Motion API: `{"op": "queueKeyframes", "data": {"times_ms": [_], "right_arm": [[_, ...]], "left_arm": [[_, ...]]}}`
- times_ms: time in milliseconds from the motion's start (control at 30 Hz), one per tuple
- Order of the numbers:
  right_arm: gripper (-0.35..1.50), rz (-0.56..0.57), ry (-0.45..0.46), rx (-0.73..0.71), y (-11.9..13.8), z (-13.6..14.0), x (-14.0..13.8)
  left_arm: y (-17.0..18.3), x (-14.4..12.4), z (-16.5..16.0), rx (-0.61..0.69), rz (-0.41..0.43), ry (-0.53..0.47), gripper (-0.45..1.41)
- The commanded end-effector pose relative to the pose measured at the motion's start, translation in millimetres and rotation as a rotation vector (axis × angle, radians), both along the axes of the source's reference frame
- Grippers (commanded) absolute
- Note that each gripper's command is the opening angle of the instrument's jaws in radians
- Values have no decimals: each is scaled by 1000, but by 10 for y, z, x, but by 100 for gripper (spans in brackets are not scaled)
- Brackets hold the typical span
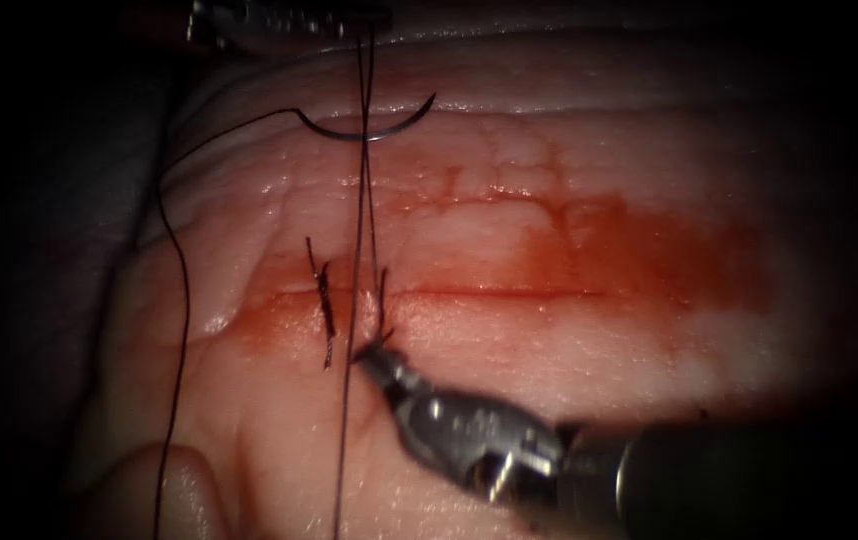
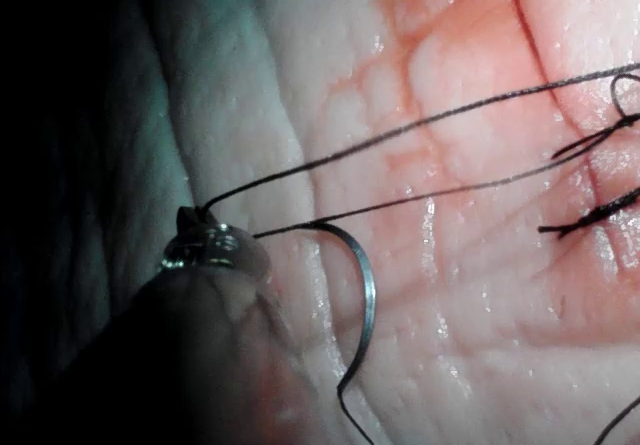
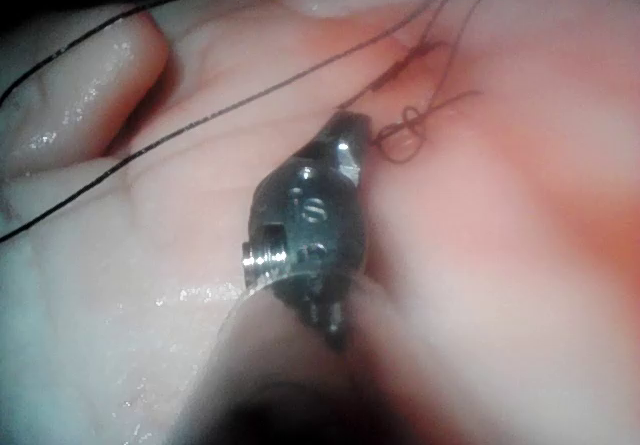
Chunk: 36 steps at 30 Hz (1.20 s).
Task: Wound Closure
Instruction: Move the left gripper up and the right gripper down to secure the knot.
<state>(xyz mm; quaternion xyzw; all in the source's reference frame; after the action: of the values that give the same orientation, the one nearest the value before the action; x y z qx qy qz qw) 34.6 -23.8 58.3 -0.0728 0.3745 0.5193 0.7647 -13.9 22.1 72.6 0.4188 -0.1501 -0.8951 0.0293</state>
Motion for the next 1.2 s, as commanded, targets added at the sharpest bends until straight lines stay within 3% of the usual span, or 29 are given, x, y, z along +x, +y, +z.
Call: {"op": "queueKeyframes", "data": {"times_ms": [33, 300, 633, 867, 1200], "right_arm": [[-35, 1, 0, 5, -7, 4, 6], [-35, 78, 93, 155, -8, 6, 3], [-35, 72, 106, 85, -3, 3, 2], [-35, 58, 91, 18, 12, 2, -5], [-35, 44, 81, 28, 20, 26, -11]], "left_arm": [[7, -4, 3, -7, -10, -8, -45], [21, 0, 2, -15, -40, -32, -45], [33, -3, 7, -21, -67, -48, -45], [66, -9, 24, -60, -120, -56, -45], [105, -8, 53, -84, -159, -41, -45]]}}
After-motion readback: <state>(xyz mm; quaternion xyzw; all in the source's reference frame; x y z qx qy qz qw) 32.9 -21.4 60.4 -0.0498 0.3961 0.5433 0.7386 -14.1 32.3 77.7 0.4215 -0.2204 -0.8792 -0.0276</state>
